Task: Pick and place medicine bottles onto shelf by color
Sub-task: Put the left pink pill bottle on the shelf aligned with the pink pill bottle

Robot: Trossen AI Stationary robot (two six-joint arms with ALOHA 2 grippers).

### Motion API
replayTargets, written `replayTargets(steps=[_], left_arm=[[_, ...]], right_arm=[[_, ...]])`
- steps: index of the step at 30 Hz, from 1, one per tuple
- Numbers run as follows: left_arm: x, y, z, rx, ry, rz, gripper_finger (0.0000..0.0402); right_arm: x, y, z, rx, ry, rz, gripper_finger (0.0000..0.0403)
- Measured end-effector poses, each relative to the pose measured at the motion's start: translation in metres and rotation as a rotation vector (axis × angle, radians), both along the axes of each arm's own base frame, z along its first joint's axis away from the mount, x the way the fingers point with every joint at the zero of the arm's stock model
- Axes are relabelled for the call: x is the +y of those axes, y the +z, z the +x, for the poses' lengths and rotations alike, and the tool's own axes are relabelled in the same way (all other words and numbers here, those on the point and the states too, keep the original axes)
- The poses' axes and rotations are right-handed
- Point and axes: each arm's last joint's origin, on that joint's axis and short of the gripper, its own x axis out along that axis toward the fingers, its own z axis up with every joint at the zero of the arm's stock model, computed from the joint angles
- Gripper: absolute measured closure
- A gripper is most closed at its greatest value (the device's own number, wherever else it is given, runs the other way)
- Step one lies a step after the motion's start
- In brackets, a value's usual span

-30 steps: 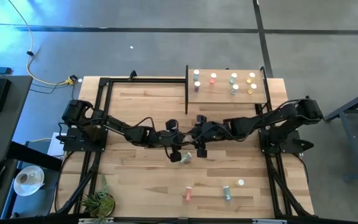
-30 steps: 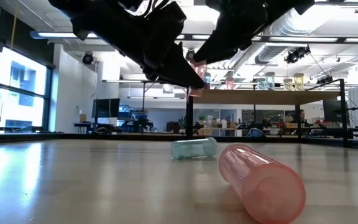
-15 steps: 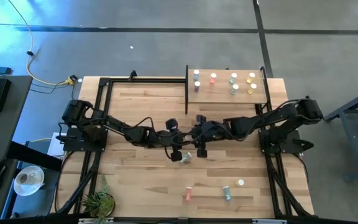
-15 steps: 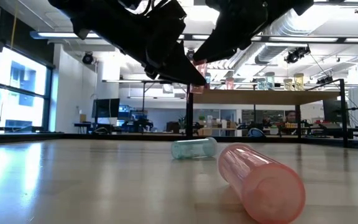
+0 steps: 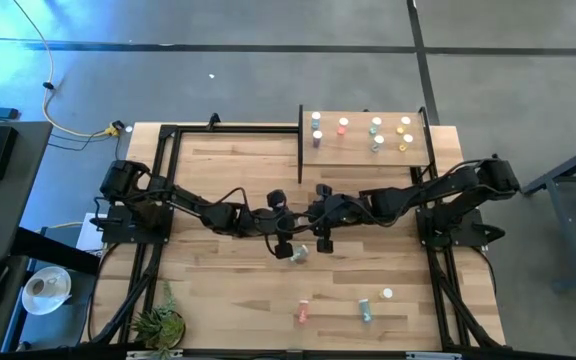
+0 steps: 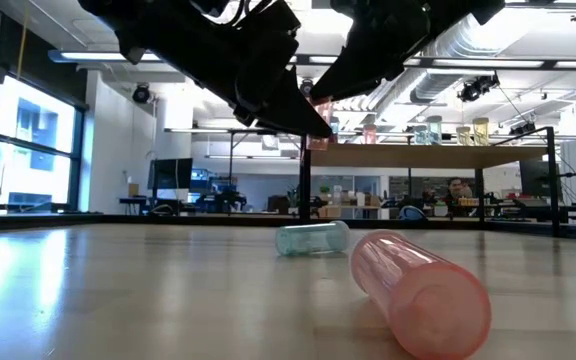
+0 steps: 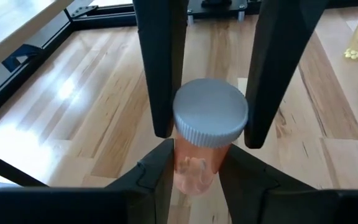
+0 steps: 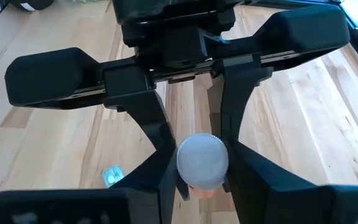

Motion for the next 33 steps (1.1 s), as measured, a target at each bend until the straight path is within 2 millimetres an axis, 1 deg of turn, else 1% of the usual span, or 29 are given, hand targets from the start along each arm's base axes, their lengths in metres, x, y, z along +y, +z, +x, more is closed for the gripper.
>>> replayTargets(steps=[3,9,13,16,20,23,28,33], left_arm=[[0.000,0.000,0.000,0.001,0.000,0.002,0.0269],[0.001,0.000,0.000,0.003,0.012,0.009,0.0213],[0.001,0.000,0.000,0.014,0.002,0.030,0.0187],[0.001,0.000,0.000,0.026,-0.012,0.057,0.0178],[0.001,0.002,-0.003,0.045,-0.024,0.076,0.0177],[0.001,0.009,-0.006,0.050,-0.023,0.075,0.0180],[0.001,0.022,-0.013,0.049,-0.021,0.069,0.0180],[0.001,0.023,-0.018,0.086,-0.025,0.068,0.0180]], right_arm=[[-0.001,0.000,0.000,0.001,-0.001,0.000,0.0296],[-0.004,0.002,-0.001,0.001,-0.026,-0.016,0.0296],[-0.008,0.011,-0.006,-0.029,-0.055,-0.031,0.0296],[-0.011,0.023,-0.012,-0.059,-0.066,-0.025,0.0296],[-0.014,0.040,-0.026,-0.091,-0.119,-0.059,0.0296],[-0.018,0.054,-0.040,-0.107,-0.174,-0.096,0.0296],[-0.025,0.080,-0.063,-0.188,-0.223,-0.167,0.0296],[-0.038,0.105,-0.089,-0.269,-0.292,-0.232,0.0296]])
